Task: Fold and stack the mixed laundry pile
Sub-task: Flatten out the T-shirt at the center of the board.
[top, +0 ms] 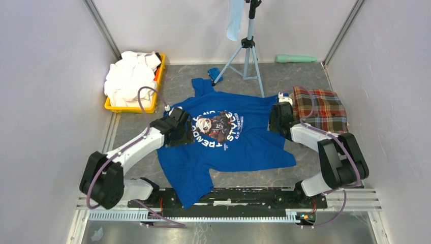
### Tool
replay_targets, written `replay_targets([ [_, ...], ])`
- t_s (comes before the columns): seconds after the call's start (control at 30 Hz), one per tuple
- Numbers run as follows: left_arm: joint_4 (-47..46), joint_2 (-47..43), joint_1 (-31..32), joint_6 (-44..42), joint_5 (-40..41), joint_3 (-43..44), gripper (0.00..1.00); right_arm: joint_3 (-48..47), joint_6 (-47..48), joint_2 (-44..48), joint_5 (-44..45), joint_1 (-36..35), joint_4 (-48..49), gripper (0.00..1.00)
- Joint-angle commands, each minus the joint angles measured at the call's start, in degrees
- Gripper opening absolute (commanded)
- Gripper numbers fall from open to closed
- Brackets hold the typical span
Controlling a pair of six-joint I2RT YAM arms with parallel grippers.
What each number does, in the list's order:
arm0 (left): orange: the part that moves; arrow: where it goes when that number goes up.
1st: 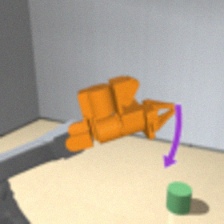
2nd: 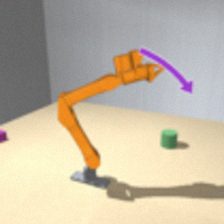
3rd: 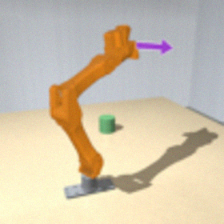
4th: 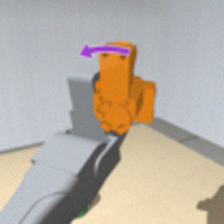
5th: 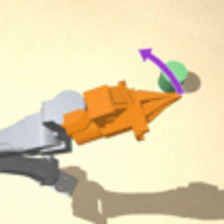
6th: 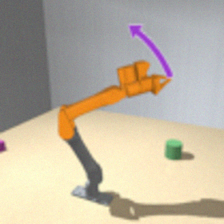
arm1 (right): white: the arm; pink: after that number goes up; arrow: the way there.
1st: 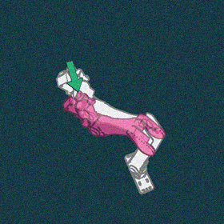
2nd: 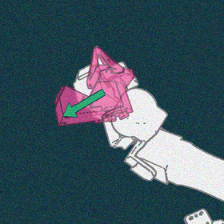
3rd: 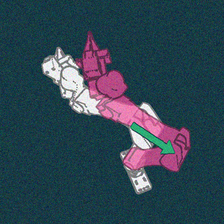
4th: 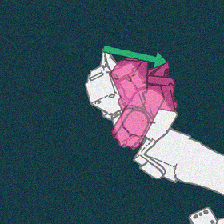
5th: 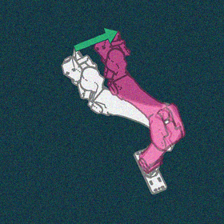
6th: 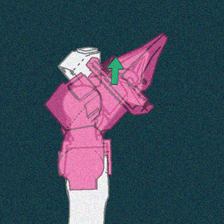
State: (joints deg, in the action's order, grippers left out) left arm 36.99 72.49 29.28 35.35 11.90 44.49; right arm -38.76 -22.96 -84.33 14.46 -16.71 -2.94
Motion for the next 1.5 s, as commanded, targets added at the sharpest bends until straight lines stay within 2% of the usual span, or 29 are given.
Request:
replay_targets([
  [0.0,-6.4,6.4,-0.4,1.3,4.2,6.7,0.81,-3.0,-1.3,-4.7,-0.3,0.6,2.5,0.47],
  [0.13,-7.5,16.0,-2.9,-0.3,3.1,14.1,0.75,-5.4,-0.6,-6.7,1.9,2.3,0.6,0.47],
  [0.33,-6.0,23.4,-4.4,-2.4,2.6,23.6,0.7,-11.5,0.7,-5.2,0.2,2.9,-5.7,0.48],
  [0.47,-5.7,26.6,-5.5,-3.6,2.6,26.4,0.66,-13.7,1.4,-3.8,-0.9,2.8,-7.3,0.51],
  [0.6,-6.5,30.0,-8.4,-4.2,0.3,27.7,0.6,-15.5,1.9,-7.3,0.3,3.1,-7.3,0.51],
  [0.87,-9.5,37.5,-12.1,-5.7,-3.5,30.6,0.58,-18.8,1.0,-16.8,0.1,4.5,-5.3,0.49],
  [1.23,-10.0,48.4,-16.7,-6.7,-6.2,39.6,0.56,-32.5,3.0,-30.7,0.6,7.2,-7.0,0.49],
  [1.37,-8.9,50.5,-17.6,-6.8,-7.3,43.1,0.56,-36.1,3.8,-31.1,0.9,7.7,-9.1,0.49],
  [1.47,-8.5,48.8,-17.7,-6.6,-8.2,43.4,0.57,-37.2,4.4,-29.3,0.1,7.7,-10.5,0.5],
])
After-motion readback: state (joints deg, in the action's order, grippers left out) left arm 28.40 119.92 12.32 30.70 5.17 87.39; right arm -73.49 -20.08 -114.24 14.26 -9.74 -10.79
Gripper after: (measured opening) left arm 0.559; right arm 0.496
